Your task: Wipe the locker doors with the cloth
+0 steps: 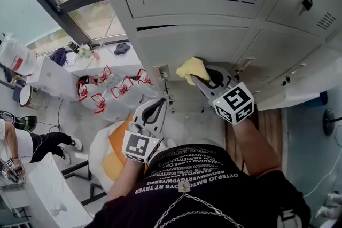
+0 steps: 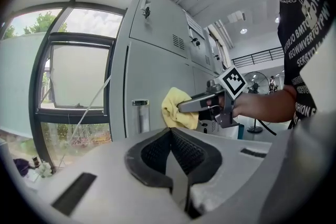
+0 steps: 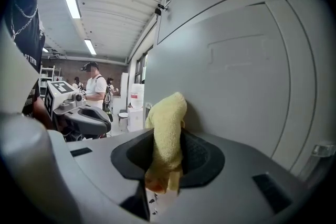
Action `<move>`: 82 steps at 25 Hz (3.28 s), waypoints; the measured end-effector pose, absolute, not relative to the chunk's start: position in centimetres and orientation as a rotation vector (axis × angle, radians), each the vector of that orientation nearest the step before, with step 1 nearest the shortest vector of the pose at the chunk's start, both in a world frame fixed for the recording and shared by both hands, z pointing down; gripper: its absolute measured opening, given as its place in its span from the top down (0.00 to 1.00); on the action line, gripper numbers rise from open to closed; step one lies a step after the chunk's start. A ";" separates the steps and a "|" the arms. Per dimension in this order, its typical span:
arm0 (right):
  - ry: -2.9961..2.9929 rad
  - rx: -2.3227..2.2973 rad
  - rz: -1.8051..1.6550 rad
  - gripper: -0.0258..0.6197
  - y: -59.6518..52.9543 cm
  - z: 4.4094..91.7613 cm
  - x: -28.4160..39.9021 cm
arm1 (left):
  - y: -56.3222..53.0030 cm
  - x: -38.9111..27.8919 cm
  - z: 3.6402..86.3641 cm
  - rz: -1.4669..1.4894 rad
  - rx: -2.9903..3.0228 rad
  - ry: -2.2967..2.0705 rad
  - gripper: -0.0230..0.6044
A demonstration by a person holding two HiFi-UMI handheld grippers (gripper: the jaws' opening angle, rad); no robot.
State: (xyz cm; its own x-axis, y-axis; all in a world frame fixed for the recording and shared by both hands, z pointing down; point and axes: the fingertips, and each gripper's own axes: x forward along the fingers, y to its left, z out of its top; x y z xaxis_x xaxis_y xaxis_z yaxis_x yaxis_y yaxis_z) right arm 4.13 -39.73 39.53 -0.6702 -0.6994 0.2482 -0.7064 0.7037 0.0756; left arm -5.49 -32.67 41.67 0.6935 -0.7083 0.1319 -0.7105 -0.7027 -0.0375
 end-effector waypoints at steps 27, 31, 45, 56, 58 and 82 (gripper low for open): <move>-2.658 0.930 0.072 0.79 -36.7 41.3 7.3 | -30.2 -2.0 42.0 0.185 2.777 -1.323 0.95; -2.682 0.835 0.089 0.79 -37.0 42.5 3.6 | -29.7 -3.6 42.0 0.224 2.752 -1.364 0.95; -2.587 0.895 0.071 0.79 -39.4 45.0 1.3 | -29.5 -6.5 42.3 0.261 2.714 -1.416 0.95; -2.490 1.104 0.159 0.79 -39.9 46.7 9.1 | -30.1 -3.8 42.6 0.276 2.786 -1.280 0.95; -2.477 1.132 0.179 0.79 -39.9 47.0 10.1 | -30.0 -3.4 42.5 0.273 2.800 -1.263 0.95; -2.522 0.871 0.123 0.79 -38.2 51.2 0.7 | -28.7 -7.8 42.8 0.307 2.703 -1.405 0.95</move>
